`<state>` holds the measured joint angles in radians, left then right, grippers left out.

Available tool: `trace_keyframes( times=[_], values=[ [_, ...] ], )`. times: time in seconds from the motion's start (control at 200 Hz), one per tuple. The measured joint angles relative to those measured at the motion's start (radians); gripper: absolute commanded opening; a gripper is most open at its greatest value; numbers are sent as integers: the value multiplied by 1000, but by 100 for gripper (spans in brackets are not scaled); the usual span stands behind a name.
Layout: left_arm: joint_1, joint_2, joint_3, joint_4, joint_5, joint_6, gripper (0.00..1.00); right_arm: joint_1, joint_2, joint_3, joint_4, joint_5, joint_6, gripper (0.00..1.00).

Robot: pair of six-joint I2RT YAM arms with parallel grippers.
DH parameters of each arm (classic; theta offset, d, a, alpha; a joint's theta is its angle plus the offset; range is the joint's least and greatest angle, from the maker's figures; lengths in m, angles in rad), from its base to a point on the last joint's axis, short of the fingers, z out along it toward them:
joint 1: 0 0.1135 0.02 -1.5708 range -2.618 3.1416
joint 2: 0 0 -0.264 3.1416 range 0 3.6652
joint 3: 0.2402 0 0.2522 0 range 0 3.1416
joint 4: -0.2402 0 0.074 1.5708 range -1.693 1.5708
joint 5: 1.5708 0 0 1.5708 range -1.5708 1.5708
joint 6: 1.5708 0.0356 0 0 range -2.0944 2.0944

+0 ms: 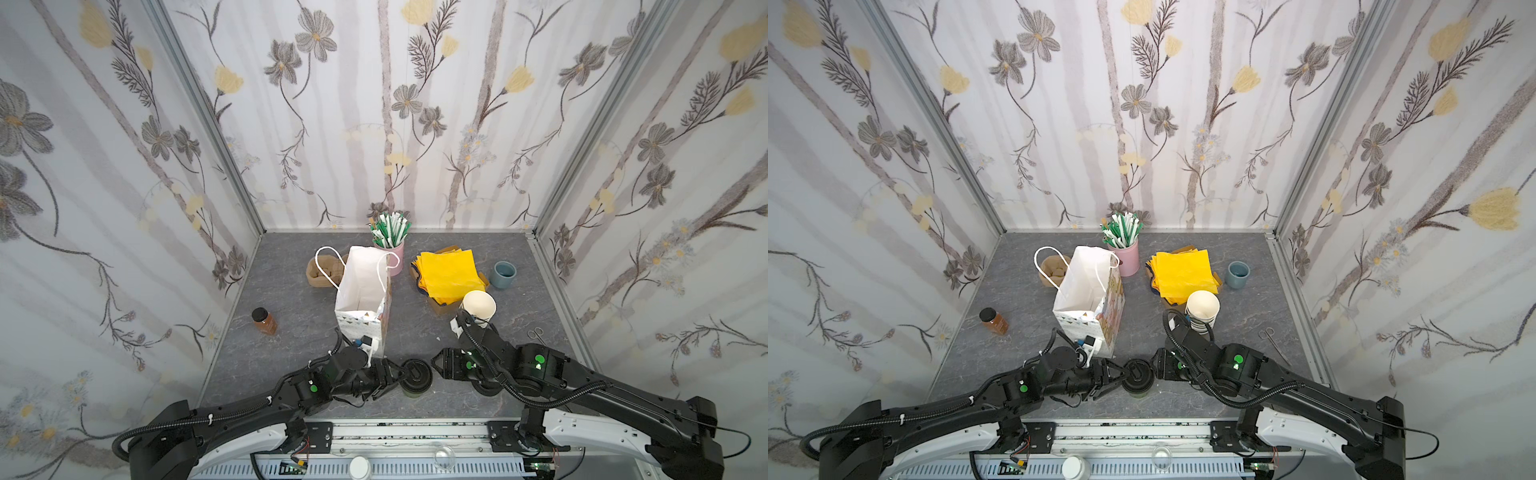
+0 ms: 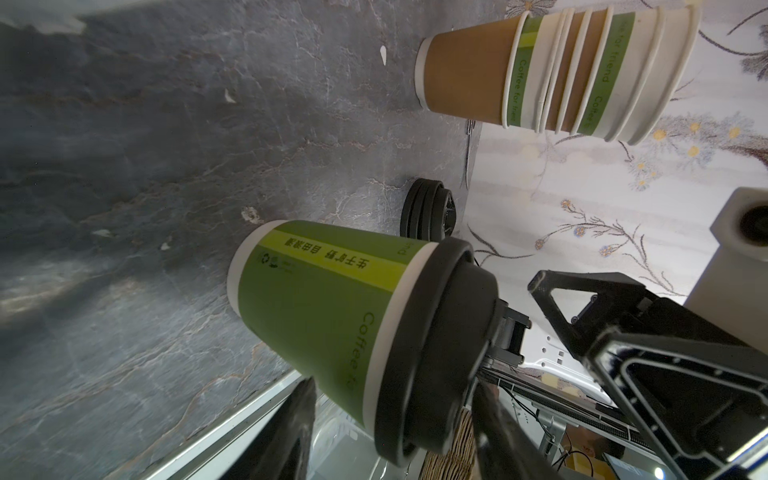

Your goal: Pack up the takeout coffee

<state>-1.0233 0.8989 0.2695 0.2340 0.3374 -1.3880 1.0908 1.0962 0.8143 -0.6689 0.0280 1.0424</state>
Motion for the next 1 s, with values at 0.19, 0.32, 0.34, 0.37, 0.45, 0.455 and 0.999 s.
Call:
trace_keyframes(
  times=[0.19,0.32,0.34,0.37,0.45,0.455,0.999],
  values=[
    [0,-8,-2,0,0,0,52,-17,55,-31,40,-51,-1,51],
    [0,-17,-8,-4,0,0,50,-23,70,-58,87,-79,-4,48],
    [0,-18,-8,-5,0,0,50,-24,70,-67,101,-84,-5,47],
    [0,-19,-9,-5,-1,0,50,-24,70,-79,109,-85,-5,46],
    [0,-19,-12,-6,0,0,49,-28,73,-103,119,-107,-4,43],
    [0,-19,-12,-6,0,0,49,-28,73,-103,121,-108,-4,43],
    [0,-14,-14,4,0,0,49,-37,32,-114,161,-133,-5,46]
  ],
)
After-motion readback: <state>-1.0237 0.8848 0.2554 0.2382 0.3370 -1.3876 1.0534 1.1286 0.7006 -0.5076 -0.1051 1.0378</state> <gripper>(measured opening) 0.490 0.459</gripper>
